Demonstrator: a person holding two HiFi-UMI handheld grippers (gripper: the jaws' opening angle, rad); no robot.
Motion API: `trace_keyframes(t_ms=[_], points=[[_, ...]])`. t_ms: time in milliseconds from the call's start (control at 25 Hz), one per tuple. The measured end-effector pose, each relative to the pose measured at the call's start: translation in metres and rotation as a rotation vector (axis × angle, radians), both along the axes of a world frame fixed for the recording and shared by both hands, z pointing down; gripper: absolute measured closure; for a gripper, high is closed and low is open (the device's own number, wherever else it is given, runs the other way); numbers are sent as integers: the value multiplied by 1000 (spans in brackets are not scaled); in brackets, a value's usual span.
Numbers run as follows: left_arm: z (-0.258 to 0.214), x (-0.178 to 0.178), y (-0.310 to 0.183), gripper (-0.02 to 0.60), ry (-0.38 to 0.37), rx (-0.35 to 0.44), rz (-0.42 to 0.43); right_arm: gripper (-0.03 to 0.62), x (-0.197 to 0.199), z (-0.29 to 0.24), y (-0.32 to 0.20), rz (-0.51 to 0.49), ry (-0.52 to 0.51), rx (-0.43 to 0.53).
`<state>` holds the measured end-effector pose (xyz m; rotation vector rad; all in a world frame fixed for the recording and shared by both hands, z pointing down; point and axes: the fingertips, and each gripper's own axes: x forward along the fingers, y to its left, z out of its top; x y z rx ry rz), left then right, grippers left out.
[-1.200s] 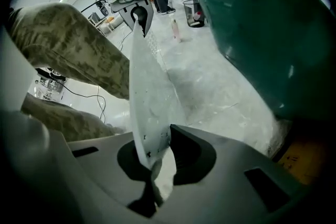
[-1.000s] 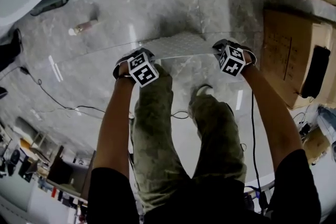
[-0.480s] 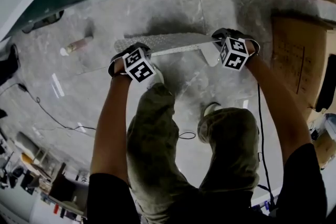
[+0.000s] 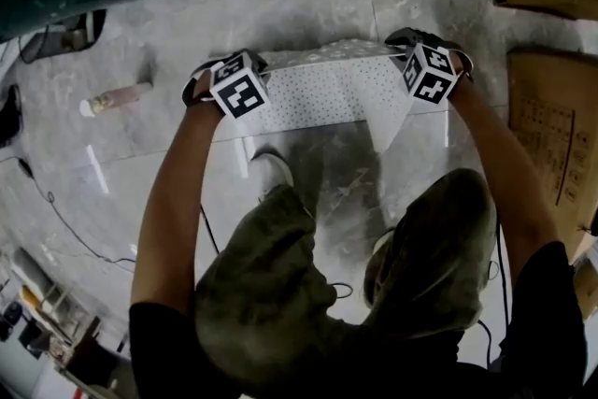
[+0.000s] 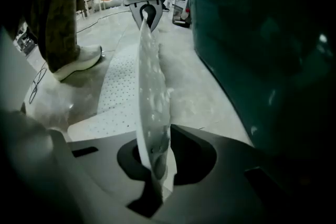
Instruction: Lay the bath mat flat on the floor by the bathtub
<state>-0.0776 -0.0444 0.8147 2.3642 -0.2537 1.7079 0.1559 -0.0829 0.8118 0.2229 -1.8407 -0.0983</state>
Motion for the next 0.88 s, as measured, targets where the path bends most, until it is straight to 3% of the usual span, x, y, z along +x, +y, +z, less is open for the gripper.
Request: trace_keyframes(t_ms=[160,400,640,720,800,880], points=[[8,-8,-5,557,-5,87,5,556,-6,14,-5,57,-63,81],[17,-25,-22,557,-5,193,-127,556,-7,28,-15,34,-50,91],[18,-21,-52,554,-13,429,-169,551,-1,39,-33,24,52,124],[20,-19,-57,527,-17,493,-170,547,4,43,-42,35,73,129],[26,-26,-60,507,-40,524,-183,548,6,45,-49,74,68,134],[35,-41,-63,490,-39,493,-245,548,7,47,-53,104,62,149]])
